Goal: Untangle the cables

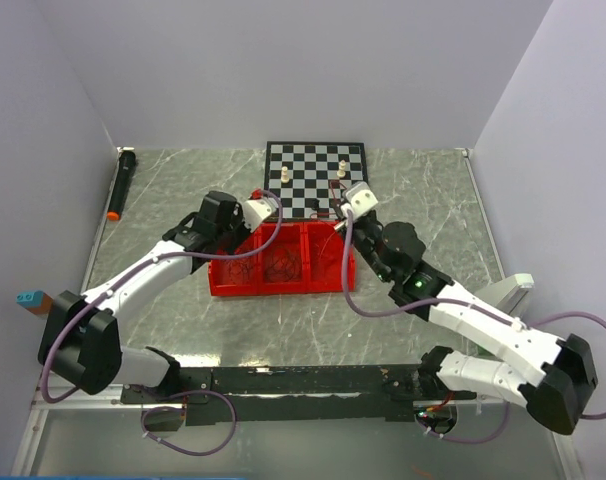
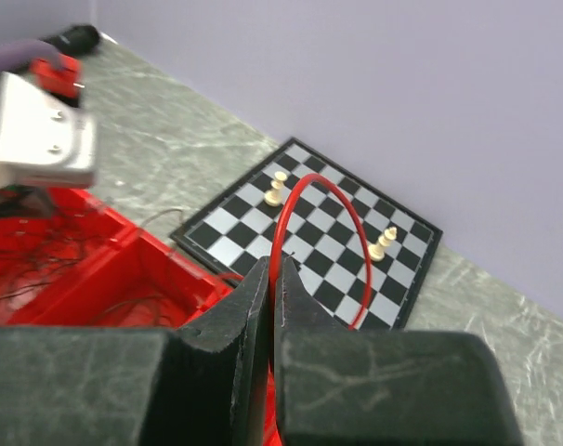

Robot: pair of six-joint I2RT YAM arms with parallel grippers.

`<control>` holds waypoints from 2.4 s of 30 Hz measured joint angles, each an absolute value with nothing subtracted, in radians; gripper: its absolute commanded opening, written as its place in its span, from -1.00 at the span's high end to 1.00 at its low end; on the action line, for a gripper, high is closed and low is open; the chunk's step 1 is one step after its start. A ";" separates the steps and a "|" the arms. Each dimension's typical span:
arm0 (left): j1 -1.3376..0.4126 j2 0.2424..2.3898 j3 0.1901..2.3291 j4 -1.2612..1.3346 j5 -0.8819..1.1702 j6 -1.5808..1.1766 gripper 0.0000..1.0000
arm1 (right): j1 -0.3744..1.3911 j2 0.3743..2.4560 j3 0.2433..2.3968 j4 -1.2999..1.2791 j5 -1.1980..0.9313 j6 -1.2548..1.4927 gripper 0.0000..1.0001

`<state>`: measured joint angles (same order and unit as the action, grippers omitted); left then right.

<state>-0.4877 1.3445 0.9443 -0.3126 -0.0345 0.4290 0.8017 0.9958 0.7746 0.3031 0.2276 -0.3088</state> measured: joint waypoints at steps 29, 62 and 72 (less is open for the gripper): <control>-0.440 1.055 1.265 -0.649 0.005 0.356 -0.93 | 0.756 1.152 0.664 0.385 0.248 -0.298 1.00; -0.379 1.041 1.264 -0.673 -0.068 0.327 -0.93 | 0.816 1.382 0.746 0.363 0.237 -0.164 1.00; -0.348 1.018 1.252 -0.670 -0.068 0.329 -0.93 | 0.676 1.522 0.841 0.309 0.057 0.082 1.00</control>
